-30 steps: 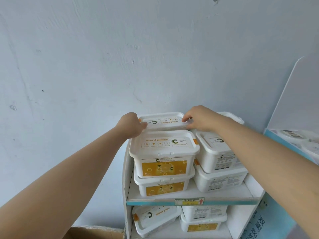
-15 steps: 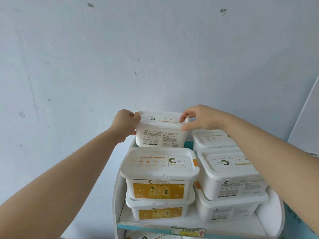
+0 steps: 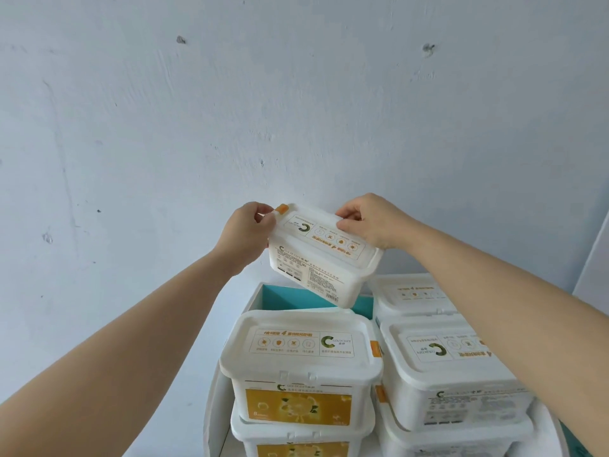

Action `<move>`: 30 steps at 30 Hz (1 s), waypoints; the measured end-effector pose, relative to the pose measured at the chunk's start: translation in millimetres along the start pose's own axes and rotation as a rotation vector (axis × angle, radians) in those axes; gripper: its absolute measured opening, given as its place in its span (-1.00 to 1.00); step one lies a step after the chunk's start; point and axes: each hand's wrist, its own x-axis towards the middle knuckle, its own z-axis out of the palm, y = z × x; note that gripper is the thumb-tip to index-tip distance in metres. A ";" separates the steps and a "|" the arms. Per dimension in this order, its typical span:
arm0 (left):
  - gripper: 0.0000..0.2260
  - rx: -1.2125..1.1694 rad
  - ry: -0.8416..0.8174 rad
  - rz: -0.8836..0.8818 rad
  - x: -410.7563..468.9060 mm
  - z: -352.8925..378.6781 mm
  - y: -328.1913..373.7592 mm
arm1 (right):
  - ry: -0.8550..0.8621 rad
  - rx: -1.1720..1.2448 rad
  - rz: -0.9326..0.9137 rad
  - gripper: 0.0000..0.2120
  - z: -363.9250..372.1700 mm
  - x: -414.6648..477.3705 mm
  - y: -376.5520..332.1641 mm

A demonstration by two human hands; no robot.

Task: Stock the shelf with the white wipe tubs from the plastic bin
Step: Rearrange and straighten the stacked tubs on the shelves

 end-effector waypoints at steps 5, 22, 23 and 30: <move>-0.47 0.021 0.003 -0.127 -12.3 5.6 13.9 | 0.175 -0.003 0.035 -0.82 -4.6 -2.7 -1.6; -0.89 -0.205 -0.354 -0.197 -20.8 -17.1 16.3 | 0.119 0.297 0.110 -0.43 -2.4 -7.4 -29.5; -0.92 -0.173 -0.360 -0.171 -16.6 -22.4 13.9 | 0.103 0.277 0.087 -0.46 -3.6 -5.8 -30.9; -0.88 0.061 -0.444 -0.028 15.5 -39.0 8.1 | -0.054 0.217 0.061 -0.71 -21.7 0.1 -33.8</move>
